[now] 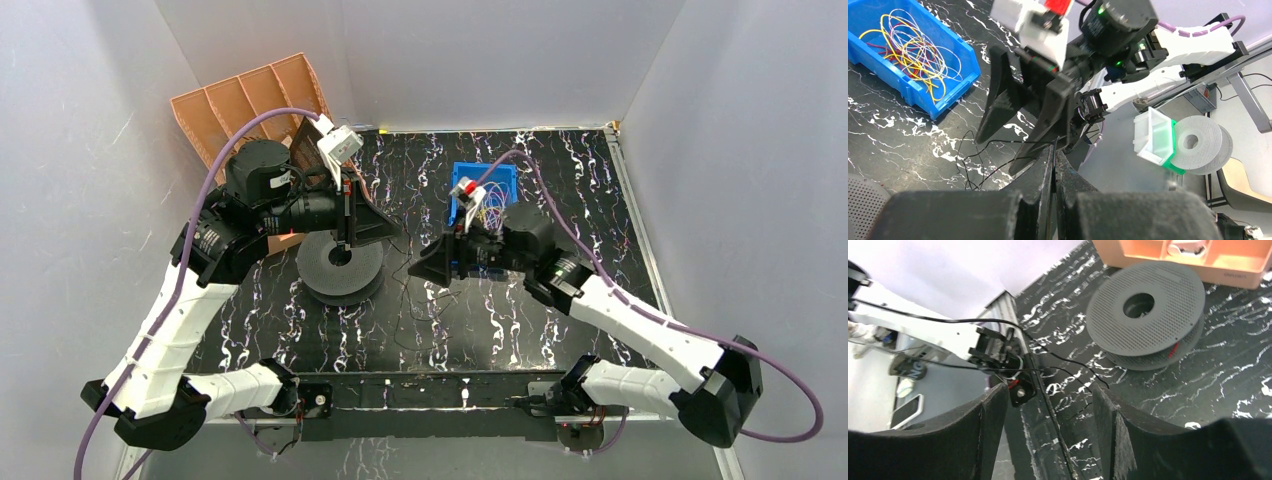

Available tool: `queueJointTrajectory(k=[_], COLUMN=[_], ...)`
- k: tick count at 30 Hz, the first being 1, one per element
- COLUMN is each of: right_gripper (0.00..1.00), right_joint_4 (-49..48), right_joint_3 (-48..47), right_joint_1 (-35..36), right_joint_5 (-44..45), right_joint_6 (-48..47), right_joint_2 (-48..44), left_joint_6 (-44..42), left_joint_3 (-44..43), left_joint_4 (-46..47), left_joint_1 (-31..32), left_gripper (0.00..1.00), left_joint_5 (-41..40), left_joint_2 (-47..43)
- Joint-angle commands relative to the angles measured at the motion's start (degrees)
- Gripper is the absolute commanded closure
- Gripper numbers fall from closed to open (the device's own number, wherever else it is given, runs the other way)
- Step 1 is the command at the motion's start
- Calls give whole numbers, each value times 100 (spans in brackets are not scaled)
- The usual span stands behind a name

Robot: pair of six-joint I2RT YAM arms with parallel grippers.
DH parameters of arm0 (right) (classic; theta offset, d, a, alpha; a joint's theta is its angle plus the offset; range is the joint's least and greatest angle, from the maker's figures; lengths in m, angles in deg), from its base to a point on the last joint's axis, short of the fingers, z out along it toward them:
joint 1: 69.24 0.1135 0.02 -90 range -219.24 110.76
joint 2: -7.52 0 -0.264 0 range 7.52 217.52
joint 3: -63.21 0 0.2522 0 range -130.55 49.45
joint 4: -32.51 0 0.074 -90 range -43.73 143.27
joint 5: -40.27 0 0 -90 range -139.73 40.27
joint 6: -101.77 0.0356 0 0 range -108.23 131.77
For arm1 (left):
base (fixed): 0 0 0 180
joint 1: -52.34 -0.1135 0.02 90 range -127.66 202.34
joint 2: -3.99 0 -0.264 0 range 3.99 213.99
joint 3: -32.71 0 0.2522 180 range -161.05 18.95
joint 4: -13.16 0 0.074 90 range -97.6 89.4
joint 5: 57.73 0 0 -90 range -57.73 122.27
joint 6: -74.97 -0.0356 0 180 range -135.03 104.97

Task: Wrap the cables

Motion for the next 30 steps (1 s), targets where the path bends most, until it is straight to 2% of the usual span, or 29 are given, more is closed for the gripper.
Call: queueJointTrajectory(k=[1, 9, 19, 21, 28, 29, 30], right_gripper=[30, 33, 38, 47, 95, 100, 100], right_joint_4=[-43, -205, -755, -829, -474, -389, -293], right_joint_3=[54, 108, 192, 232, 242, 244, 251], right_joint_1=[305, 430, 512, 522, 523, 516, 522], right_joint_5=[1068, 1641, 1618, 1745, 2441, 2569, 2717], right_joint_6=[-329, -318, -86, -32, -60, -98, -140], right_joint_2=[301, 753, 1310, 1348, 929, 793, 643], left_joint_6=[90, 66, 31, 31, 26, 26, 22], left_joint_3=[-28, -84, -90, -74, 37, 62, 83], left_joint_4=[85, 55, 65, 70, 46, 50, 49], left_joint_1=[-4, -4, -3, -3, 0, -4, -4], left_gripper=[100, 100, 100, 100, 100, 100, 100], left_joint_5=[181, 222, 206, 210, 247, 259, 275], left_joint_2=[-88, -81, -86, -107, -229, -238, -257])
